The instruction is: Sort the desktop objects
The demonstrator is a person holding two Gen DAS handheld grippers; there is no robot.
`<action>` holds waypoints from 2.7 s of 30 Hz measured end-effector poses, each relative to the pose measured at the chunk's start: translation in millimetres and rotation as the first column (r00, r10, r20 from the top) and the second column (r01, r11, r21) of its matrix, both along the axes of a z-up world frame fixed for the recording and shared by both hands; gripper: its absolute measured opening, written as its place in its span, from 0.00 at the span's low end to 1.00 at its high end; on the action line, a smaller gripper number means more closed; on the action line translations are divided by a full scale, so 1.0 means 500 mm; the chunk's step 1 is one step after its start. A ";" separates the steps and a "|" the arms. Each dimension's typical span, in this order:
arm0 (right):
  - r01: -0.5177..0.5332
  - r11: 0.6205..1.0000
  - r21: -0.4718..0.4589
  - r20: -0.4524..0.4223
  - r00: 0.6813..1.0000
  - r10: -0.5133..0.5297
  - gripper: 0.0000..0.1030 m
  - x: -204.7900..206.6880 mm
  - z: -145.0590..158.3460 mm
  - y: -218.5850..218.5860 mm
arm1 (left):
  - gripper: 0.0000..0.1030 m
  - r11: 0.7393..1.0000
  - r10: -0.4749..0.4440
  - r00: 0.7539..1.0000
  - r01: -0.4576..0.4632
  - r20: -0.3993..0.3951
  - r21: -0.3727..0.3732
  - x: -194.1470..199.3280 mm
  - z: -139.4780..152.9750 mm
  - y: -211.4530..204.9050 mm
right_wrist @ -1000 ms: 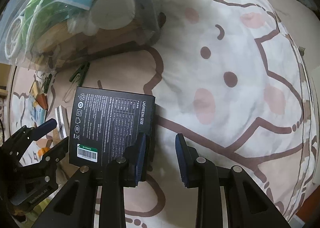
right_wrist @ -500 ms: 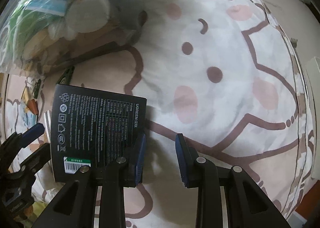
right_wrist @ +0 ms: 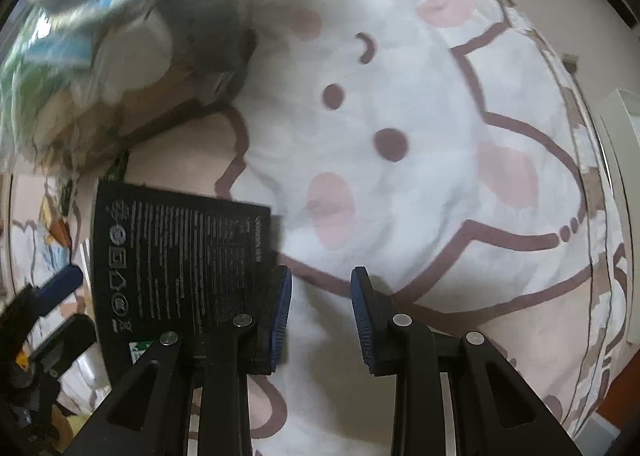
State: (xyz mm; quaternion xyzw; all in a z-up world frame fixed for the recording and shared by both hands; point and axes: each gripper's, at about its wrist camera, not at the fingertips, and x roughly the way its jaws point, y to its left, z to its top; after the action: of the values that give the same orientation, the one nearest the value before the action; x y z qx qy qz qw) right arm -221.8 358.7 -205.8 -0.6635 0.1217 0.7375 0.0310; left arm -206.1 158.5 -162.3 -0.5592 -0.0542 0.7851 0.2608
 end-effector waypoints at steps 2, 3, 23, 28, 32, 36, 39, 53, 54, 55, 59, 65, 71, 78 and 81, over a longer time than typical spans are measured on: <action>0.040 0.999 -0.031 -0.039 0.998 -0.041 0.30 0.004 0.016 0.019 | 0.58 1.000 -0.005 1.000 0.005 -0.001 0.006 0.001 0.002 0.008; 0.055 0.997 -0.048 -0.059 0.997 -0.057 0.30 0.006 0.025 0.026 | 0.58 1.000 -0.009 1.000 0.009 -0.002 0.011 0.002 0.002 0.012; -0.032 0.969 -0.246 -0.240 0.970 -0.029 0.30 0.023 0.095 0.018 | 0.61 0.996 -0.078 0.997 0.079 -0.020 0.028 0.016 0.007 0.092; -0.047 0.973 -0.226 -0.252 0.968 -0.011 0.30 0.025 0.096 0.014 | 0.61 0.998 -0.062 0.998 0.062 -0.019 0.020 0.012 0.010 0.087; -0.049 0.983 -0.179 -0.254 0.967 0.002 0.49 0.026 0.094 0.013 | 0.61 0.998 -0.059 0.998 0.060 -0.029 0.015 0.010 0.015 0.084; -0.047 0.983 -0.179 -0.250 0.968 0.001 0.50 0.027 0.089 0.015 | 0.61 0.997 -0.078 0.996 0.078 -0.032 -0.007 0.014 0.010 0.091; -0.047 0.983 -0.180 -0.246 0.969 0.001 0.50 0.027 0.088 0.017 | 0.61 0.996 -0.090 0.995 0.090 -0.045 -0.009 0.015 0.012 0.093; -0.045 0.992 -0.115 -0.334 0.943 0.004 0.50 0.084 0.123 0.085 | 0.68 0.997 -0.076 0.997 0.077 -0.031 0.002 0.008 0.009 0.078; -0.050 0.993 -0.104 -0.338 0.941 0.012 0.50 0.095 0.120 0.089 | 0.68 0.997 -0.076 0.997 0.076 -0.029 0.003 0.008 0.009 0.079; -0.055 0.994 -0.099 -0.340 0.940 0.018 0.51 0.103 0.117 0.090 | 0.68 0.997 -0.076 0.997 0.076 -0.029 0.004 0.008 0.009 0.079; -0.133 0.990 -0.050 -0.363 0.926 0.106 0.52 0.144 0.092 0.076 | 0.68 0.997 -0.077 0.997 0.077 -0.032 0.001 0.008 0.011 0.080; -0.311 0.947 0.083 -0.378 0.869 0.319 0.63 0.194 0.048 0.001 | 0.68 0.997 -0.076 0.997 0.076 -0.032 0.001 0.008 0.013 0.077; -0.428 0.885 0.182 -0.324 0.824 0.465 0.63 0.194 0.011 -0.066 | 0.69 0.997 -0.080 0.996 0.080 -0.037 -0.003 0.008 0.013 0.075; -0.314 0.930 0.189 -0.346 0.865 0.363 0.63 0.164 0.005 -0.029 | 0.69 0.998 -0.064 0.997 0.063 -0.051 -0.010 -0.003 0.011 0.065; -0.277 0.939 0.203 -0.353 0.874 0.334 0.64 0.152 0.006 -0.023 | 0.69 0.999 -0.041 0.998 0.041 -0.039 -0.004 -0.010 0.008 0.064</action>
State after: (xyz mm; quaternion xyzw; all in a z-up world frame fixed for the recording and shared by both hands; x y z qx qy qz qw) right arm -145.9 347.3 -202.7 -0.5137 -0.0354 0.8550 -0.0620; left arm -211.3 190.6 -158.5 -0.5451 -0.0364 0.7904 0.2771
